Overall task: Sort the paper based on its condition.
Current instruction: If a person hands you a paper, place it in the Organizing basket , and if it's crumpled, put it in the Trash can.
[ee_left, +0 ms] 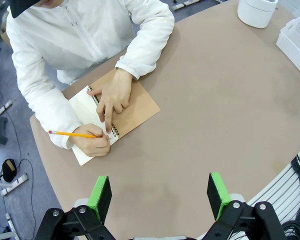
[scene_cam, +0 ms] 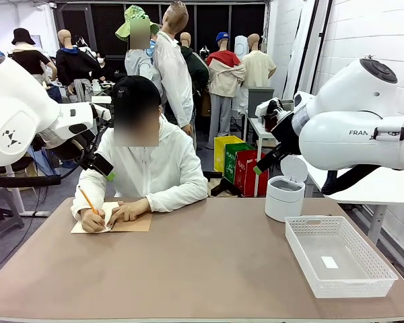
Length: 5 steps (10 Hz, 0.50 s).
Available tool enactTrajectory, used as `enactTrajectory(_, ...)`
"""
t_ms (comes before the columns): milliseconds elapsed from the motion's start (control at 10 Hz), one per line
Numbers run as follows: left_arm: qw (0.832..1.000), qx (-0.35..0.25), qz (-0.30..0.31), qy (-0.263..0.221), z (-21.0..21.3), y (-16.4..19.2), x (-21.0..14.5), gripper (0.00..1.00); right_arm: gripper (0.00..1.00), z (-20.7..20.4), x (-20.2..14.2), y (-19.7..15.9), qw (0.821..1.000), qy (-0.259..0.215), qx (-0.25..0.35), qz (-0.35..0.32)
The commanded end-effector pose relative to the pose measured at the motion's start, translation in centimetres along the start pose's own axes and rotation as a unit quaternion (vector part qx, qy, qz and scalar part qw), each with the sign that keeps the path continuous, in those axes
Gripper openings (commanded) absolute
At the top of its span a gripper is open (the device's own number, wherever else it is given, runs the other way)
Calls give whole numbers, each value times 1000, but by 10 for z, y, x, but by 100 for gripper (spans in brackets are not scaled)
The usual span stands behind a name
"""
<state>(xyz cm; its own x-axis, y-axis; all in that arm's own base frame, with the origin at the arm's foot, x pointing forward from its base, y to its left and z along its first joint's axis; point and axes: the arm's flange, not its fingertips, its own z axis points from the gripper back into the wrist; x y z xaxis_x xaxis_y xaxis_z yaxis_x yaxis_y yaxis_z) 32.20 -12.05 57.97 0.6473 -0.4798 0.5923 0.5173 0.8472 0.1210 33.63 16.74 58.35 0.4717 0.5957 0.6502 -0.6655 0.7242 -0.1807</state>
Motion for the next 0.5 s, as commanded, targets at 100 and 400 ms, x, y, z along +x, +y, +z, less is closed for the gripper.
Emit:
enactTrajectory(100,1000,0,1,-1,-1,1,0,100,100,-1,0,0,1000,0,2,-1)
enactTrajectory(400,1000,0,1,-1,-1,1,0,100,100,-1,0,0,1000,0,2,-1)
